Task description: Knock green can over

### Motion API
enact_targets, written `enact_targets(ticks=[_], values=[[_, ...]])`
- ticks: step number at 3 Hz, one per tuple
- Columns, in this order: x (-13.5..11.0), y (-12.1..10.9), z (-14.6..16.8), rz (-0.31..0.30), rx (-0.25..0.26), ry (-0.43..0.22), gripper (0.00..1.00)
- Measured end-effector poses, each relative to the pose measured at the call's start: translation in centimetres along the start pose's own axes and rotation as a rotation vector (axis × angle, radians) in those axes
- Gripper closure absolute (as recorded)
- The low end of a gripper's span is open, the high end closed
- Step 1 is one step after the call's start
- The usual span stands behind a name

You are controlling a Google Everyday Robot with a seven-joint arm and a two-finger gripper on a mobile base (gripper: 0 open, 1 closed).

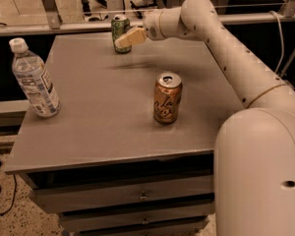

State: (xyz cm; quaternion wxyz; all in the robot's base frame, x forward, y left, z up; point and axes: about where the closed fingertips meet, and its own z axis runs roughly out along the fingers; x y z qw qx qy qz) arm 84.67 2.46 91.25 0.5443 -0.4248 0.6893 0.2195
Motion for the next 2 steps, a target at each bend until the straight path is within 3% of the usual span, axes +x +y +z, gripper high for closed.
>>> enact_targets(ticks=[1,2], values=[[0.2,-0.1,2.0,0.01,0.007,-0.012,0.0],[0.3,0.0,3.5,0.029,0.009,-0.018,0.16]])
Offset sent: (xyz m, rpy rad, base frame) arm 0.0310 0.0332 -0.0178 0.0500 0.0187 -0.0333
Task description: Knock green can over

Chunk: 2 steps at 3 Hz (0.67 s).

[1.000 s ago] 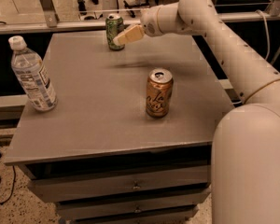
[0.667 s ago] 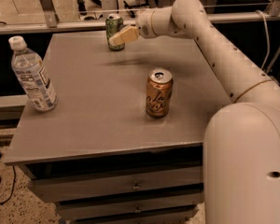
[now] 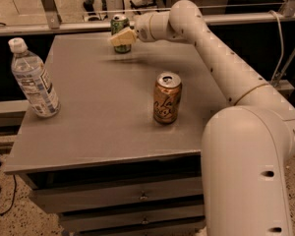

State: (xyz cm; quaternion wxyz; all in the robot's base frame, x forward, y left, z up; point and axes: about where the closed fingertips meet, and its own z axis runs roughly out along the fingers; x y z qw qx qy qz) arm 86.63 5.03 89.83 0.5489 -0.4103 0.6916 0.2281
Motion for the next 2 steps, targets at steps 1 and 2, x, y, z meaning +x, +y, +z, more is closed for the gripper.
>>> enact_targets(ticks=[1,2], values=[[-0.14,0.67,1.58,0.027,-0.024,-0.013,0.39],[-0.13,0.63,1.98,0.037,-0.022,-0.009,0.62]])
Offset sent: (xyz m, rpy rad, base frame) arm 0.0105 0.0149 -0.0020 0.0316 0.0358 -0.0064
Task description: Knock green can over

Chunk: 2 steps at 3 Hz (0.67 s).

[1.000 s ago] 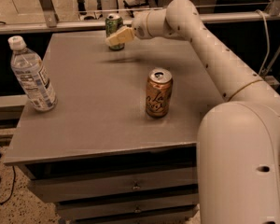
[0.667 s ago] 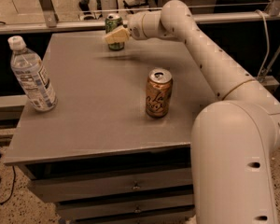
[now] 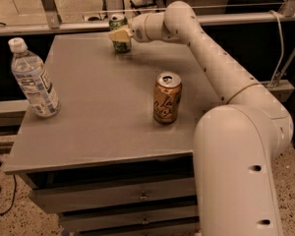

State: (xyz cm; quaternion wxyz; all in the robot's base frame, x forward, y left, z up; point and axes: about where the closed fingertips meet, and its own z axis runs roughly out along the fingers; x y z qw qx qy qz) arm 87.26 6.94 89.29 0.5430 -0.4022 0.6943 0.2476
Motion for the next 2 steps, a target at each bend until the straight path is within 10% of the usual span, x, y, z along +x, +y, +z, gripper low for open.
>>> enact_targets(ticks=[2], values=[[-3.0,-0.9,-4.7,-0.052,0.042,-0.01,1.0]])
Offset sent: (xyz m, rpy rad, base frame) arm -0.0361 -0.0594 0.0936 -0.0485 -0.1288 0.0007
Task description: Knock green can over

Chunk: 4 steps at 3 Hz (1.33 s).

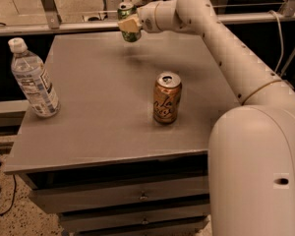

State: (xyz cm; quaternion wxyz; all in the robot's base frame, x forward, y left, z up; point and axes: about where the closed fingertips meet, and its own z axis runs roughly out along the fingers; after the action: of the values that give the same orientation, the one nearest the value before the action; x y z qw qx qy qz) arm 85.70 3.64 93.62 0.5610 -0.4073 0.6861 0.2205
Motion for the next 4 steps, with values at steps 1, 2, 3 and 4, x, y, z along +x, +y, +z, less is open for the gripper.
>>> enact_targets(ticks=[1,2,3,4], values=[[-2.6,0.4,-2.4,-0.06,-0.049,0.03,1.0],[-2.8,0.7,-4.6,-0.099,-0.095,0.129,1.0],[-1.4,1.5,-7.1,-0.13,-0.147,0.277,1.0],[1.0,3.1,-9.5,-0.165,-0.217,0.454,1.0]])
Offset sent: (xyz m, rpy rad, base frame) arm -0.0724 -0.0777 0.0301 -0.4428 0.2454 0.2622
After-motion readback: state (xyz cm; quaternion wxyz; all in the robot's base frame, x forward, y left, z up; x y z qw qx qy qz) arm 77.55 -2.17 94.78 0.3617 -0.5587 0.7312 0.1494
